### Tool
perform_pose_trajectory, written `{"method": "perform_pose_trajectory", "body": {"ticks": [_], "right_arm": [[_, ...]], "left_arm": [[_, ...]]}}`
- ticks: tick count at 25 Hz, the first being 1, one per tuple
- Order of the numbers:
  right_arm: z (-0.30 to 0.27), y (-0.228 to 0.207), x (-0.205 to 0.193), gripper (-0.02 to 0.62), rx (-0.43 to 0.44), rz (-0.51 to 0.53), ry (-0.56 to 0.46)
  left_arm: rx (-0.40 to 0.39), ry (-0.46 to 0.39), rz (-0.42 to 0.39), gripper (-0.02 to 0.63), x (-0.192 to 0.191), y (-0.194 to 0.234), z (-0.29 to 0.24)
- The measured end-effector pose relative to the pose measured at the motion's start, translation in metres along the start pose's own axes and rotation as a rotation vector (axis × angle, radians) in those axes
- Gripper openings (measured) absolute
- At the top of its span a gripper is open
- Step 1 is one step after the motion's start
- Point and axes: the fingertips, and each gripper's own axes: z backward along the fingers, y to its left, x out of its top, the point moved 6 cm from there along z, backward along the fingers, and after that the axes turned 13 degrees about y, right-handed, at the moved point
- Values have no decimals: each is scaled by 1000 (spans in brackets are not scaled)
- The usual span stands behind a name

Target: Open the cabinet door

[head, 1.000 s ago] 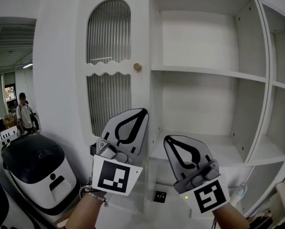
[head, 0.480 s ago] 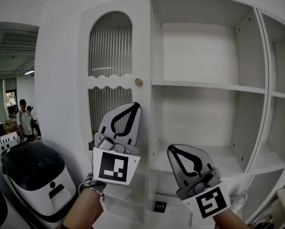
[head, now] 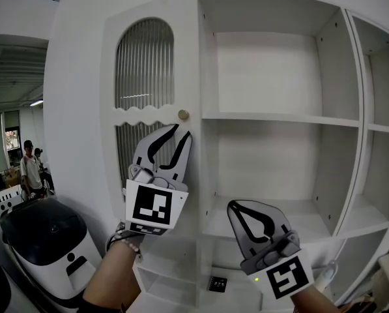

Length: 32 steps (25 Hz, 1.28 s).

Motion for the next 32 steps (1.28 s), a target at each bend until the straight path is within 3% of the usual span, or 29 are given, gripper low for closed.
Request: {"method": "perform_pose_trajectory", "body": {"ticks": [8, 32], "right_arm": [[0, -2, -4, 3, -8, -6, 8], [0, 10, 6, 3, 6, -29, -17]], "left_arm": [[30, 14, 38, 101, -1, 13, -21], [40, 22, 143, 77, 3, 20, -32]]}}
